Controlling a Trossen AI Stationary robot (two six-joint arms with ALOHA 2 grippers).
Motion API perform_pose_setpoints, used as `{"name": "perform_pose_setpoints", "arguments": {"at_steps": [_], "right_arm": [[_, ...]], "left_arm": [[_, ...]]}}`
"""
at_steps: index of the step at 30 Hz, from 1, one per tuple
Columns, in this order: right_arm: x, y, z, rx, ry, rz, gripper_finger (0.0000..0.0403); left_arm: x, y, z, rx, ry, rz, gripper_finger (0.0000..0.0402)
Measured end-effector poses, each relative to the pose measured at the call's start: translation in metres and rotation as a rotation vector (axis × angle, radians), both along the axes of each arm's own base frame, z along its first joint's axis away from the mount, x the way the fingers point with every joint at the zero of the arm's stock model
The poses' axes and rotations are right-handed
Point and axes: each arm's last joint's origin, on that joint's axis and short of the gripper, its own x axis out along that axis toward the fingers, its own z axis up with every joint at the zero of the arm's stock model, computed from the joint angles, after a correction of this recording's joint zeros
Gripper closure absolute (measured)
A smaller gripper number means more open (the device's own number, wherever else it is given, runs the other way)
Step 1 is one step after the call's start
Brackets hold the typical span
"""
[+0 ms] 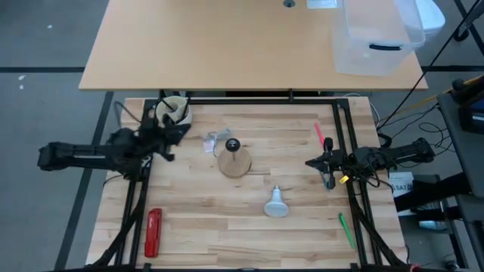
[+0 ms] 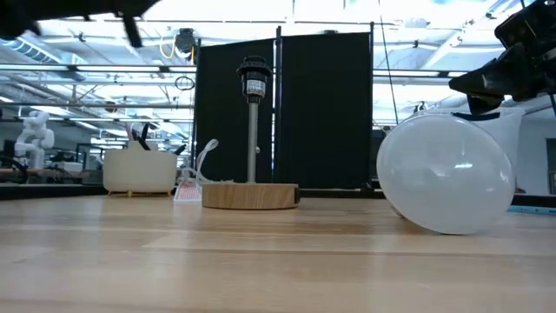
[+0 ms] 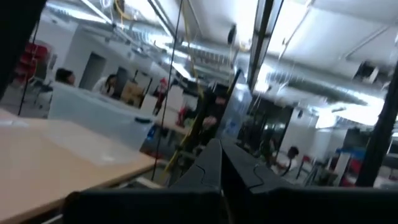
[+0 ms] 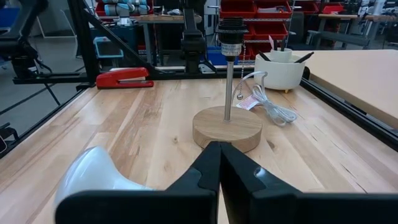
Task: Screw lightbulb
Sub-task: Insert the lightbulb into the desk lamp
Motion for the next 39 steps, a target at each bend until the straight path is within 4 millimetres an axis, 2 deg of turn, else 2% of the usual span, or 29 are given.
{"name": "perform_pose_setpoints", "arguments": {"at_steps": [4,8,11,15,19,25,32,35,39], "right_arm": [[0.000,0.000,0.000,0.000,0.000,0.000,0.0399],[0.000,0.000,0.000,0.000,0.000,0.000,0.0399],[0.000,0.000,0.000,0.000,0.000,0.000,0.0399],[0.000,0.000,0.000,0.000,-0.001,0.000,0.0399],[0.000,0.000,0.000,0.000,0.000,0.000,0.0399],[0.000,0.000,0.000,0.000,0.000,0.000,0.0399],[0.000,0.000,0.000,0.001,-0.001,0.000,0.0399],[0.001,0.000,0.003,0.010,-0.035,0.000,0.0399],[0.001,0.000,0.009,0.176,-0.096,-0.020,0.0399]], "left_arm": [[0.026,0.000,0.001,0.061,0.064,-0.064,0.0401],[0.045,-0.012,0.016,0.122,0.060,-0.336,0.0401],[0.062,-0.029,0.022,0.160,0.098,-0.442,0.0401],[0.083,-0.059,0.029,0.303,0.161,-0.502,0.0400],[0.104,-0.095,0.035,0.471,0.172,-0.528,0.0378],[0.136,-0.147,0.027,0.732,0.359,-0.358,0.0327],[0.183,-0.188,-0.011,0.693,0.638,-0.198,0.0276],[0.196,-0.200,-0.032,0.735,0.712,-0.143,0.0249],[0.198,-0.199,-0.035,0.615,0.768,0.052,0.0222]]}}
